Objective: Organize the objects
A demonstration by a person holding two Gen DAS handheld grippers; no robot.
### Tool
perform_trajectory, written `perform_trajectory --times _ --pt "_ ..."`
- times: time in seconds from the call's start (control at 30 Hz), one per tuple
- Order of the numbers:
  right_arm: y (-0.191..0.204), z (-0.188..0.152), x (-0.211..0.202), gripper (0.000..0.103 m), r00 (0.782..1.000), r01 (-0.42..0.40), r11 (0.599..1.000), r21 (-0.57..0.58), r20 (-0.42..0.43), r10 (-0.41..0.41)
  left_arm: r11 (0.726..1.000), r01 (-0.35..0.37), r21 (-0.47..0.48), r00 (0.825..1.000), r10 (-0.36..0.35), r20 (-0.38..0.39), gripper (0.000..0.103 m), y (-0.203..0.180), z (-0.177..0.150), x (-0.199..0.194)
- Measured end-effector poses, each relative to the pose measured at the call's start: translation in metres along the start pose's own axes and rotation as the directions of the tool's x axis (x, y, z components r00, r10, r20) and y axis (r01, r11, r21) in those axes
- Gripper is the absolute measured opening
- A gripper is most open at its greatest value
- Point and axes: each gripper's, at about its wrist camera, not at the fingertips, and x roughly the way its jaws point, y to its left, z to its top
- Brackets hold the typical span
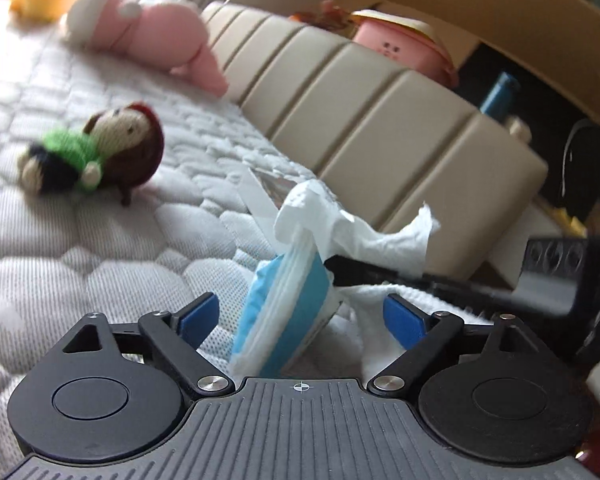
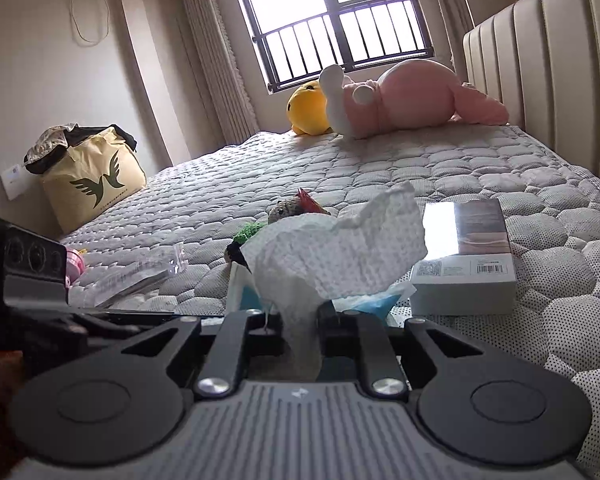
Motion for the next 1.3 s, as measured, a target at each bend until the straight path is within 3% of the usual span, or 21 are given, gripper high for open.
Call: perform_trajectory --times 0.13,0.37,0.57,0.67,0.9,0.97,1.07,1.17,1.23,1.3 --pt "-0.002 -0.004 -0.001 0.016 1.0 0.011 1.0 0.002 0.006 -0.011 1.0 -0.015 0.014 0.999 0.015 -0.029 0.093 -0.002 0.009 0.022" --pt "-0.024 -0.009 -0.012 0.016 0.995 0.097 0.994 0.048 0.004 -0.098 1.0 0.022 -0.022 0.994 -0.024 -0.108 0.093 0.001 0.008 0.064" --pt "-0.053 -0.025 -0.015 0.016 0.98 0.2 0.976 0.082 -0.035 -0.198 0.984 -0.039 0.175 0.993 0.057 -0.099 0.091 -0.021 -0.004 0.073" --pt "-0.068 -0.034 -0.019 0.017 0.987 0.155 0.975 0.159 -0.054 -0.148 0.959 -0.06 0.277 0.991 0.091 -0.1 0.086 -0.03 -0.011 0.071" --pt "-0.062 -0.035 0.003 0.018 0.997 -0.001 0.978 0.209 -0.078 0.018 0.964 -0.07 0.256 0.993 0.093 -0.076 0.065 -0.015 -0.001 0.062" --pt "-0.051 -0.025 0.024 0.013 0.995 -0.036 0.981 0.191 -0.085 0.053 0.941 -0.113 0.32 0.99 0.135 -0.049 0.064 -0.015 0.003 0.057" --pt "-0.034 -0.009 0.058 0.012 0.99 -0.084 0.984 0.157 -0.098 0.1 0.85 -0.24 0.47 0.966 0.257 0.028 0.062 -0.016 0.013 0.044" --pt "-0.019 0.007 0.09 0.011 0.984 -0.125 0.984 0.13 -0.108 0.139 0.764 -0.326 0.556 0.937 0.339 0.084 0.061 -0.01 0.024 0.03" --pt "-0.014 0.019 0.099 0.011 0.987 -0.115 0.986 0.125 -0.096 0.127 0.747 -0.335 0.575 0.931 0.355 0.081 0.061 -0.006 0.025 0.024" --pt "-0.011 0.029 0.098 0.011 0.995 -0.061 0.994 0.087 -0.07 0.068 0.76 -0.325 0.563 0.936 0.344 0.075 0.062 -0.006 0.021 0.023"
